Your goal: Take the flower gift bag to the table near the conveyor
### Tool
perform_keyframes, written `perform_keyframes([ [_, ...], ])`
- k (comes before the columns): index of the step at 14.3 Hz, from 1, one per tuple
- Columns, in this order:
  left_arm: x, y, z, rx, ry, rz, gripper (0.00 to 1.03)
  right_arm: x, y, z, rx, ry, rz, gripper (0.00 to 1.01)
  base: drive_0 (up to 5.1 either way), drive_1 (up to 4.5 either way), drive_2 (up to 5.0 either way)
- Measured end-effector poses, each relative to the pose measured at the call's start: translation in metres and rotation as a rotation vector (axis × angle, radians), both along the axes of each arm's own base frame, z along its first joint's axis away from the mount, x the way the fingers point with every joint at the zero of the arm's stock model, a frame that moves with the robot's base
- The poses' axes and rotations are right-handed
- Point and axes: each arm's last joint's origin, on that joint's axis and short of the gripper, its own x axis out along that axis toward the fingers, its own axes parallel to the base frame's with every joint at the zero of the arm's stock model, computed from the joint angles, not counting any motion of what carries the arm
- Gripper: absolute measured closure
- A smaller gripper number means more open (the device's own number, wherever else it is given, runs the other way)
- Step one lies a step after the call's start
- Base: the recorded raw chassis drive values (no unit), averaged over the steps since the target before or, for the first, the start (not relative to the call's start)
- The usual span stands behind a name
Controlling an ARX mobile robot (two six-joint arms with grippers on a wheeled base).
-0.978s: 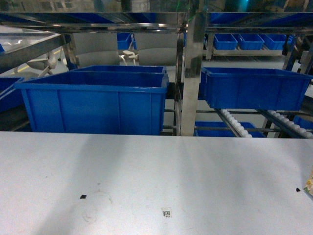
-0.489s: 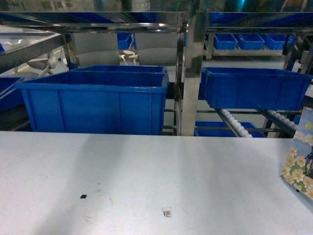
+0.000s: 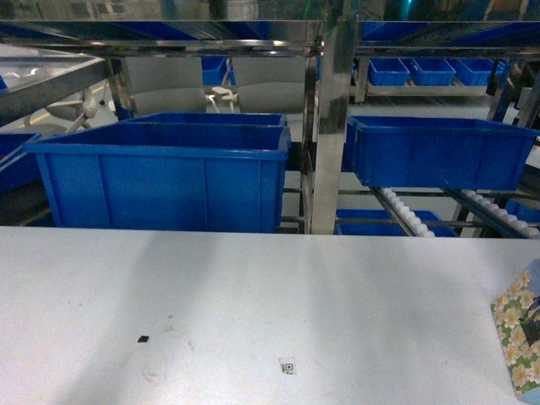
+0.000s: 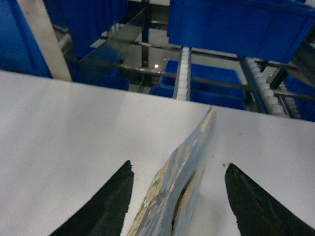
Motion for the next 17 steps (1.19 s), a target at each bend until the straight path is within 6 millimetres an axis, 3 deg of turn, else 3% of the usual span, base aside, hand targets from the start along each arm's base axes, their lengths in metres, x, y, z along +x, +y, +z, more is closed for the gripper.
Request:
perform_keyframes([
  [4, 0.0, 0.0, 0.0, 0.0, 0.0, 0.0, 1.01, -0.011, 0.013, 0.05, 0.0, -0.119, -0.07, 0.01, 0.0, 0.0, 0.0],
  [7, 0.0, 0.0, 0.0, 0.0, 0.0, 0.0, 1.01, -0.035, 0.014, 0.099, -0.023, -0.208, -0.129, 0.03, 0.0, 0.0, 0.0],
  [10, 0.0, 0.0, 0.0, 0.0, 0.0, 0.0, 1.01, -0.068, 0.02, 0.129, -0.036, -0.262, -0.154, 0.03, 0.0, 0.0, 0.0],
  [17, 0.0, 0.0, 0.0, 0.0, 0.0, 0.0, 1.01, -0.157, 0.031, 0.135, -0.01, -0.294, -0.188, 0.03, 0.0, 0.0, 0.0],
])
